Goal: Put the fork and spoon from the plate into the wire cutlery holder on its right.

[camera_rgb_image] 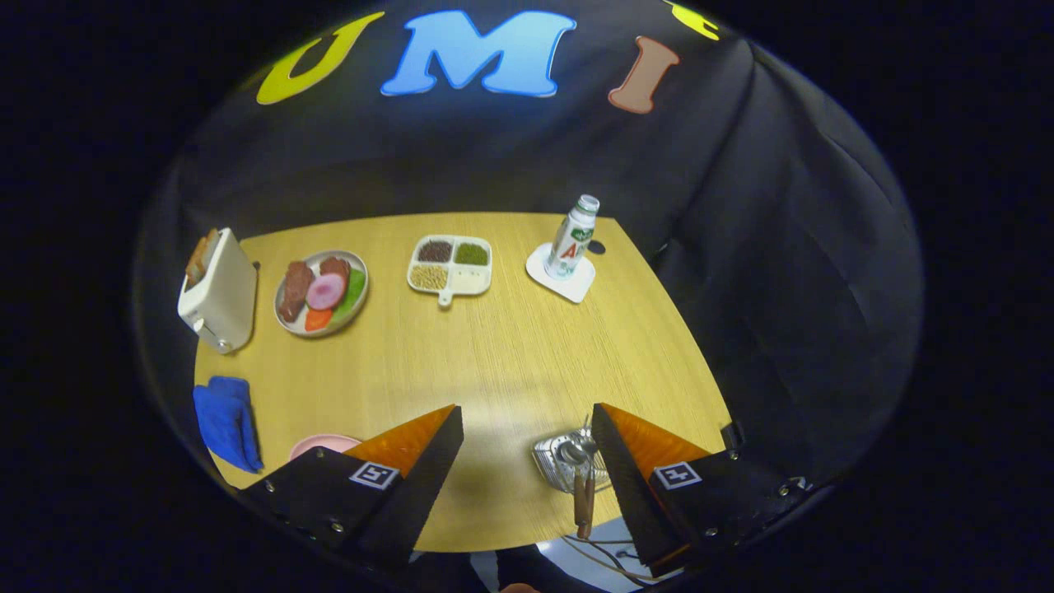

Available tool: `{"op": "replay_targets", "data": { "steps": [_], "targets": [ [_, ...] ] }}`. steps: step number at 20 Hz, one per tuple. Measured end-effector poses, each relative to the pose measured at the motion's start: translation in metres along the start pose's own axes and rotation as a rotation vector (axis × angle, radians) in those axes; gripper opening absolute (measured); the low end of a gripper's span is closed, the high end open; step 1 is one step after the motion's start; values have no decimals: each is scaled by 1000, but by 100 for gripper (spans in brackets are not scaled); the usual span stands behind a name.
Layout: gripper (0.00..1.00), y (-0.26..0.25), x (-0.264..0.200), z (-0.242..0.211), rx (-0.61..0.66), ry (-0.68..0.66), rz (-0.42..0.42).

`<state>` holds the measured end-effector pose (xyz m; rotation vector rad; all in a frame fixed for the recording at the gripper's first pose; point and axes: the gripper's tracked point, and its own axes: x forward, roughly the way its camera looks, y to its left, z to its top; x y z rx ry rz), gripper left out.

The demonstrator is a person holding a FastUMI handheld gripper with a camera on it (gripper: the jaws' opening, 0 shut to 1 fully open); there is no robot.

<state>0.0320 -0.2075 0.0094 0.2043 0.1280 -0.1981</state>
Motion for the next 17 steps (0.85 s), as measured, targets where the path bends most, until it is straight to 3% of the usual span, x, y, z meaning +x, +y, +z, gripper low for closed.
{"op": "replay_targets", "data": {
  "steps": [11,17],
  "targets": [
    [96,59,-129,115,36,-726,141],
    [96,100,-183,129,37,-864,245]
  ]
}}
